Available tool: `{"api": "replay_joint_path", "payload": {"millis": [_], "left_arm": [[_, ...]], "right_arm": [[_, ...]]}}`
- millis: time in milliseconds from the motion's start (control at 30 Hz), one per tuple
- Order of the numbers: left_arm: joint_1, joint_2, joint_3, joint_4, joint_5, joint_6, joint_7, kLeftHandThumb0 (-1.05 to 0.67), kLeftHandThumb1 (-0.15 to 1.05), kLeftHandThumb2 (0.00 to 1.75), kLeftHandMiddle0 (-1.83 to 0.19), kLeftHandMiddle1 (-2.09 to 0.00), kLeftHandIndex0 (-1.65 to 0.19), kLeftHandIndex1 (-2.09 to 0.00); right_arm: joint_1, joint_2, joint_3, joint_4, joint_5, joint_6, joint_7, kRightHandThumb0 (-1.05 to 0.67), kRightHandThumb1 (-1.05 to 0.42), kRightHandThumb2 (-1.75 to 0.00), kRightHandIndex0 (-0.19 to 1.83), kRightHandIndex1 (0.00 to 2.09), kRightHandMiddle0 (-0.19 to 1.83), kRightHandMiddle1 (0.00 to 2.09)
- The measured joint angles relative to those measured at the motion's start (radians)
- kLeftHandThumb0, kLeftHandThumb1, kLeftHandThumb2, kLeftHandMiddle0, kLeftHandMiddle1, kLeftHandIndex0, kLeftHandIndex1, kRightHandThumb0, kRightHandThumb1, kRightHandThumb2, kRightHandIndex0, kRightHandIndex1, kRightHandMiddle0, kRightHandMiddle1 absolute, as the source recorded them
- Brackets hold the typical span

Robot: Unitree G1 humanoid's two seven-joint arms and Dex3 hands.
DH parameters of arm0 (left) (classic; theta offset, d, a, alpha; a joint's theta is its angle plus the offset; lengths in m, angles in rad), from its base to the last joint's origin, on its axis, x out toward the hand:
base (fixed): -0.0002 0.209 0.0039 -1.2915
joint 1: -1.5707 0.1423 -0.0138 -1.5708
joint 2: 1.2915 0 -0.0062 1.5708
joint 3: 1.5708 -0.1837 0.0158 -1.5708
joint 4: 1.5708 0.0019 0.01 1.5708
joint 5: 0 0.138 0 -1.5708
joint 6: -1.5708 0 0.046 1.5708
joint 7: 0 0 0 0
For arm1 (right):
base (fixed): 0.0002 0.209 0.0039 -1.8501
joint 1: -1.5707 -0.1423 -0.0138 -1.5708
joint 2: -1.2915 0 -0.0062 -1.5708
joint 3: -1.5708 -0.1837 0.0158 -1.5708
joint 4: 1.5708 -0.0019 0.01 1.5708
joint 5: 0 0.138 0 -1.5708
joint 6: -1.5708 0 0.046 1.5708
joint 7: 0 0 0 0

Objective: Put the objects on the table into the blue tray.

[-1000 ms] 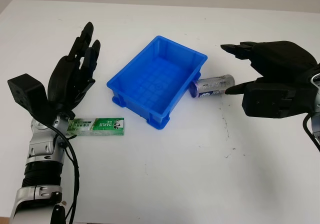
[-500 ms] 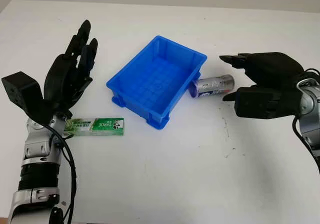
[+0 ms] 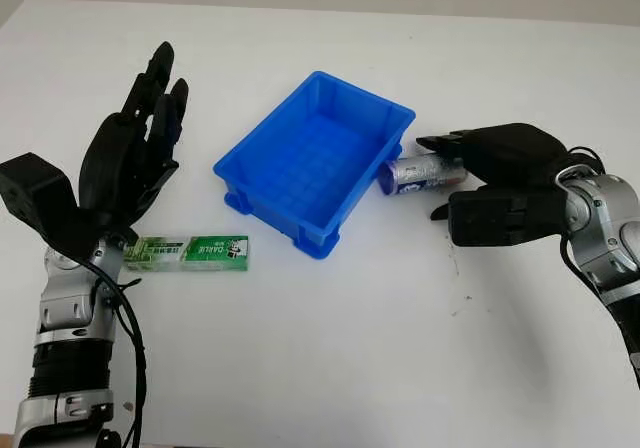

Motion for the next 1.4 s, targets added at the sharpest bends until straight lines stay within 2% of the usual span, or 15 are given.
{"api": "replay_joint_path", "payload": {"millis": [200, 267, 300, 367, 400, 467, 533, 600, 667, 833, 900, 967, 1167, 1267, 1400], "left_arm": [[0.009, 0.000, 0.000, -0.001, 0.001, -0.004, 0.001, -0.70, 1.05, 0.65, 0.12, -0.05, 0.10, -0.05], [0.009, -0.001, -0.001, -0.003, 0.002, -0.009, 0.005, -0.70, 1.05, 0.65, 0.12, -0.05, 0.11, -0.04], [0.009, -0.001, -0.001, -0.004, 0.003, -0.012, 0.006, -0.70, 1.05, 0.65, 0.12, -0.05, 0.11, -0.04], [0.009, -0.002, -0.002, -0.004, 0.003, -0.013, 0.006, -0.70, 1.05, 0.64, 0.12, -0.05, 0.11, -0.05], [0.009, -0.003, -0.002, -0.004, 0.003, -0.014, 0.006, -0.70, 1.05, 0.64, 0.11, -0.06, 0.11, -0.05], [0.009, -0.005, -0.003, -0.004, 0.003, -0.014, 0.008, -0.71, 1.05, 0.63, 0.12, -0.05, 0.10, -0.05], [0.009, -0.005, -0.003, -0.003, 0.003, -0.015, 0.008, -0.70, 1.05, 0.64, 0.12, -0.05, 0.10, -0.05], [0.009, -0.005, -0.003, -0.002, 0.003, -0.018, 0.008, -0.70, 1.05, 0.63, 0.11, -0.05, 0.09, -0.06], [0.009, -0.006, -0.003, 0.000, 0.003, -0.018, 0.009, -0.70, 1.05, 0.63, 0.11, -0.05, 0.09, -0.06], [0.009, -0.008, -0.004, 0.000, 0.003, -0.017, 0.014, -0.70, 1.05, 0.64, 0.12, -0.05, 0.09, -0.05], [0.009, -0.008, -0.004, 0.000, 0.004, -0.018, 0.015, -0.70, 1.05, 0.64, 0.11, -0.06, 0.10, -0.05], [0.009, -0.008, -0.004, 0.000, 0.007, -0.018, 0.021, -0.70, 1.05, 0.64, 0.11, -0.06, 0.10, -0.05], [0.009, -0.008, -0.005, 0.000, 0.008, -0.020, 0.022, -0.70, 1.05, 0.63, 0.11, -0.05, 0.10, -0.05], [0.009, -0.008, -0.005, 0.001, 0.005, -0.020, 0.020, -0.70, 1.05, 0.63, 0.12, -0.05, 0.11, -0.05], [0.008, -0.008, -0.005, 0.001, 0.002, -0.018, 0.020, -0.71, 1.05, 0.62, 0.11, -0.05, 0.09, -0.06]], "right_arm": [[-0.009, 0.003, 0.002, 0.005, 0.001, -0.068, -0.013, -0.78, -0.96, -0.05, 0.37, 0.11, 0.39, 0.10], [-0.009, 0.003, 0.002, 0.010, 0.000, -0.087, -0.035, -0.74, -0.93, -0.04, 0.57, 0.22, 0.50, 0.15], [-0.009, 0.003, 0.002, 0.013, -0.003, -0.102, -0.056, -0.74, -0.91, -0.04, 0.56, 0.51, 0.54, 0.17], [-0.008, 0.003, 0.002, 0.020, -0.012, -0.136, -0.108, -0.70, -0.89, -0.05, 0.35, 1.19, 0.62, 0.25], [-0.008, 0.003, 0.002, 0.025, -0.017, -0.153, -0.136, -0.69, -0.89, -0.05, 0.34, 1.26, 0.62, 0.34], [-0.008, 0.003, 0.002, 0.036, -0.035, -0.189, -0.182, -0.65, -0.91, -0.05, 0.38, 1.18, 0.51, 0.72], [-0.008, 0.003, 0.007, 0.050, -0.057, -0.219, -0.216, -0.62, -0.93, -0.05, 0.42, 1.20, 0.45, 0.98], [-0.011, 0.003, 0.011, 0.067, -0.076, -0.240, -0.243, -0.59, -0.95, -0.05, 0.28, 1.71, 0.37, 1.31], [-0.012, 0.003, 0.020, 0.078, -0.094, -0.249, -0.261, -0.58, -0.97, -0.06, 0.29, 2.01, 0.32, 1.64], [-0.025, -0.003, 0.042, 0.084, -0.156, -0.268, -0.277, -0.60, -1.02, -0.06, 0.73, 2.09, 0.43, 1.98], [-0.033, -0.007, 0.048, 0.084, -0.172, -0.274, -0.276, -0.60, -1.03, -0.06, 0.97, 2.09, 0.60, 2.07], [-0.039, -0.008, 0.048, 0.083, -0.170, -0.275, -0.249, -0.59, -1.04, -0.06, 1.06, 2.09, 0.71, 2.09], [-0.042, -0.015, 0.035, 0.033, -0.120, -0.252, -0.101, -0.53, -1.05, -0.07, 0.93, 2.09, 0.69, 2.09], [-0.026, -0.018, 0.018, -0.034, -0.041, -0.197, 0.046, -0.49, -1.05, -0.11, 0.84, 2.09, 0.61, 2.09], [0.014, -0.019, -0.029, -0.171, 0.140, -0.076, 0.280, -0.43, -1.05, -0.10, 0.90, 2.09, 0.69, 2.09]]}}
